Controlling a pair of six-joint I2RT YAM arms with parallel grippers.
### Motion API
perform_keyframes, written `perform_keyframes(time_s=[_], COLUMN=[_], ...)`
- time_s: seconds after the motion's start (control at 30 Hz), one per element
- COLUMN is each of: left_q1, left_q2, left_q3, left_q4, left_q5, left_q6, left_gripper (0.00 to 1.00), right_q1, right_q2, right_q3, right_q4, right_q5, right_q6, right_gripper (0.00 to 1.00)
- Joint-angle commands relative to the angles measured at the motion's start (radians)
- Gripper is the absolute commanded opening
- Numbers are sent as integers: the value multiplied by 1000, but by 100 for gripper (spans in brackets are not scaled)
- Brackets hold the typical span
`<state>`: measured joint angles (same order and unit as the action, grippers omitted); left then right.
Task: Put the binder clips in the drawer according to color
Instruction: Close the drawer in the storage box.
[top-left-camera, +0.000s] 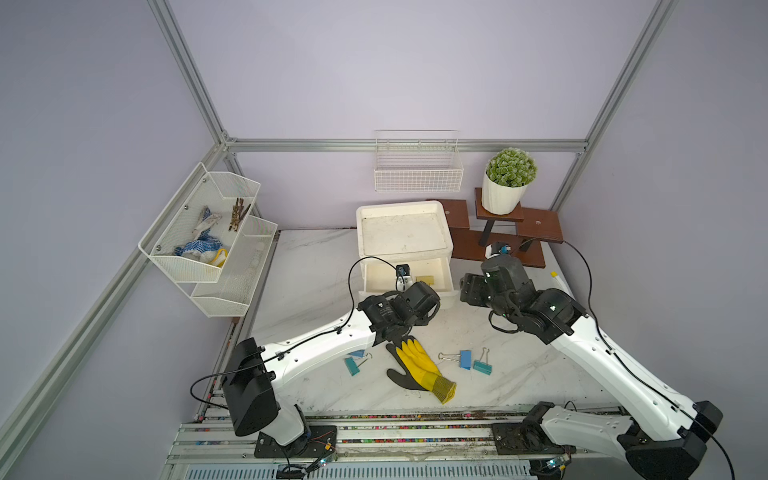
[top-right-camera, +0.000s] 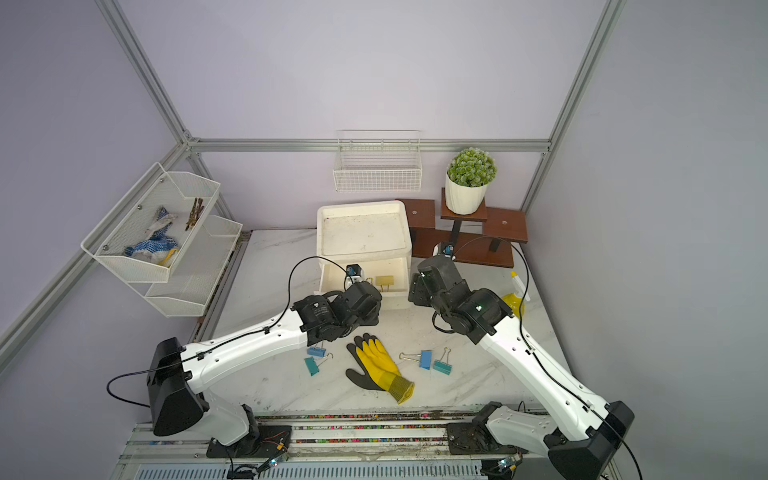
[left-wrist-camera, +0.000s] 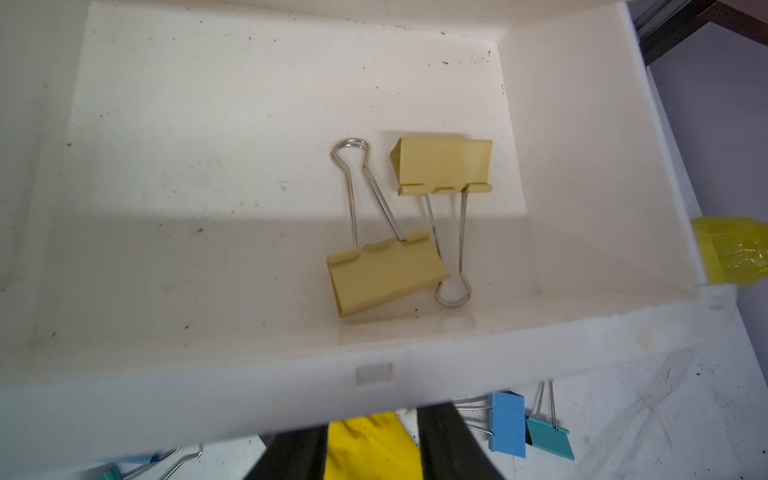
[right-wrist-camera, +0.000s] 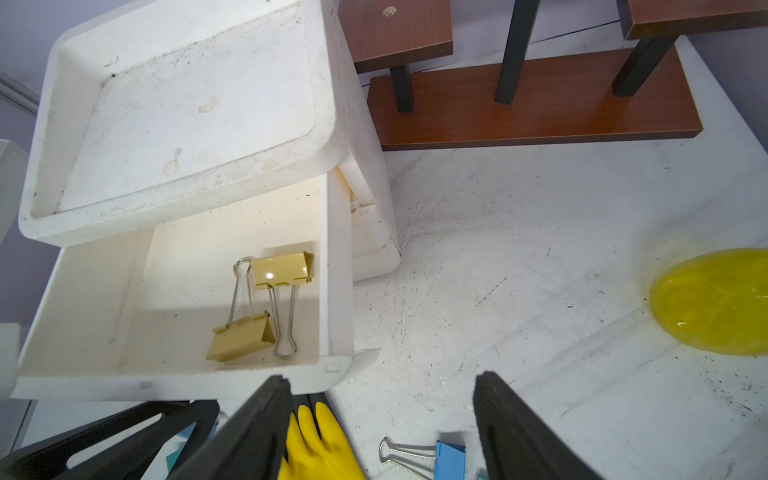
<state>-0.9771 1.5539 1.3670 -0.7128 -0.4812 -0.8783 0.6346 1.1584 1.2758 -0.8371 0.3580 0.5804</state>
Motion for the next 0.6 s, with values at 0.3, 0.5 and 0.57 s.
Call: perform_keyframes(time_s=[0.3, 0.5, 0.57], left_q1=[100, 35, 23], left_q2=[64, 108, 95], left_q3=[68, 119, 113], left_q4=[307, 318, 312], left_q5=[79, 66, 16], left_q6=[133, 133, 128], left_gripper=[40, 38, 40], right_q1=[-5, -10, -12], right_q2=[-56, -85, -92], right_q3=[-53, -91, -97], right_q4=[50, 58, 60], right_q5=[33, 57, 62], right_q6=[19, 20, 20], right_gripper=[74, 75, 75])
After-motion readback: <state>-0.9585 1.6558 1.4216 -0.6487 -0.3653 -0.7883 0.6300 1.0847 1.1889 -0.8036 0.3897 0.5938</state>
